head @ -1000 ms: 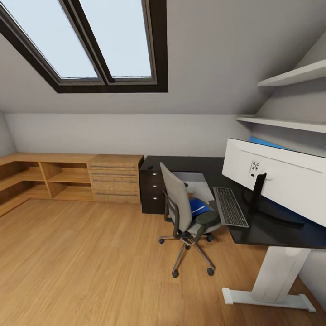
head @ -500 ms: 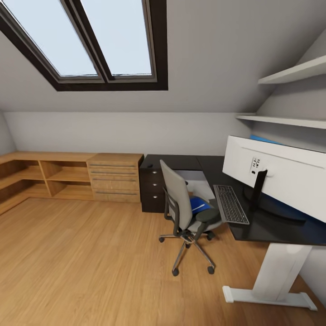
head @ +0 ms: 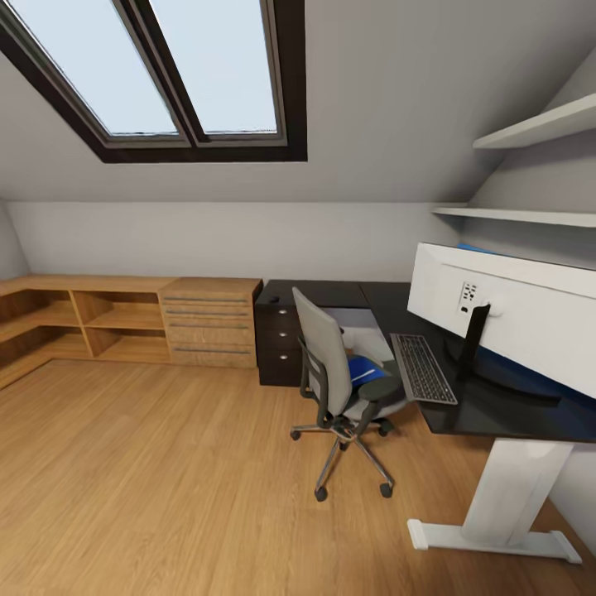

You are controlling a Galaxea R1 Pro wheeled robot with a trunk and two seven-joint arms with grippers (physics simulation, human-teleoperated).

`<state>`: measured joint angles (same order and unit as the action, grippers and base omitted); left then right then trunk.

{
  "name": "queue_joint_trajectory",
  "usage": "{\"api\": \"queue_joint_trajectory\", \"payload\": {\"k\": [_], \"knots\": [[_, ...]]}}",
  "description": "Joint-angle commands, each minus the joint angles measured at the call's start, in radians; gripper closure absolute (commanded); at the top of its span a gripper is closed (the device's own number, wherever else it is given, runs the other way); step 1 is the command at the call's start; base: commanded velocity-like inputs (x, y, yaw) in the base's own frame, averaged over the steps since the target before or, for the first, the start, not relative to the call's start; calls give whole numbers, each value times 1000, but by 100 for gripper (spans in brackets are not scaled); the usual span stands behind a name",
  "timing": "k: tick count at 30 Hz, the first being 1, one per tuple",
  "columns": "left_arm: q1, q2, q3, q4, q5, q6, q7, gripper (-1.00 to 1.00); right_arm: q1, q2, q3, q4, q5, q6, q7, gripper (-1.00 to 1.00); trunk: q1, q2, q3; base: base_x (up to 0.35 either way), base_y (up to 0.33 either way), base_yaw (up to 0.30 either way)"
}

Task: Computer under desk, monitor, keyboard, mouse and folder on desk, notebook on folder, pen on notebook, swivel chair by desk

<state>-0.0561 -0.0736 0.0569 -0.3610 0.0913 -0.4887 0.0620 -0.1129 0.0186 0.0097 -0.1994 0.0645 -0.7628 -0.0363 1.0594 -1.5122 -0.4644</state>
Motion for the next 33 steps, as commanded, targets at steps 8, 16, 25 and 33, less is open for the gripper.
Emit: {"api": "queue_joint_trajectory", "payload": {"k": [8, 16, 25, 33], "knots": [[-1, -2, 3, 1, 5, -2, -2, -100, -1, -2, 3, 1, 11, -14, -4, -100, 31, -57, -26, 0, 0, 0], [-1, 0, 3, 1, 5, -2, -2, -100, -1, 0, -1, 0, 6, -14, -5, -100, 61, -113, -51, 0, 0, 0], [-1, -1, 3, 1, 5, -4, -2, -100, 0, -1, -2, -2, 6, -12, -6, -100, 96, -176, -79, 0, 0, 0], [-1, -3, 2, 2, 4, 0, -3, -100, 0, -4, -3, -3, 8, -18, -7, -100, 127, -232, -103, 0, 0, -66]]}}
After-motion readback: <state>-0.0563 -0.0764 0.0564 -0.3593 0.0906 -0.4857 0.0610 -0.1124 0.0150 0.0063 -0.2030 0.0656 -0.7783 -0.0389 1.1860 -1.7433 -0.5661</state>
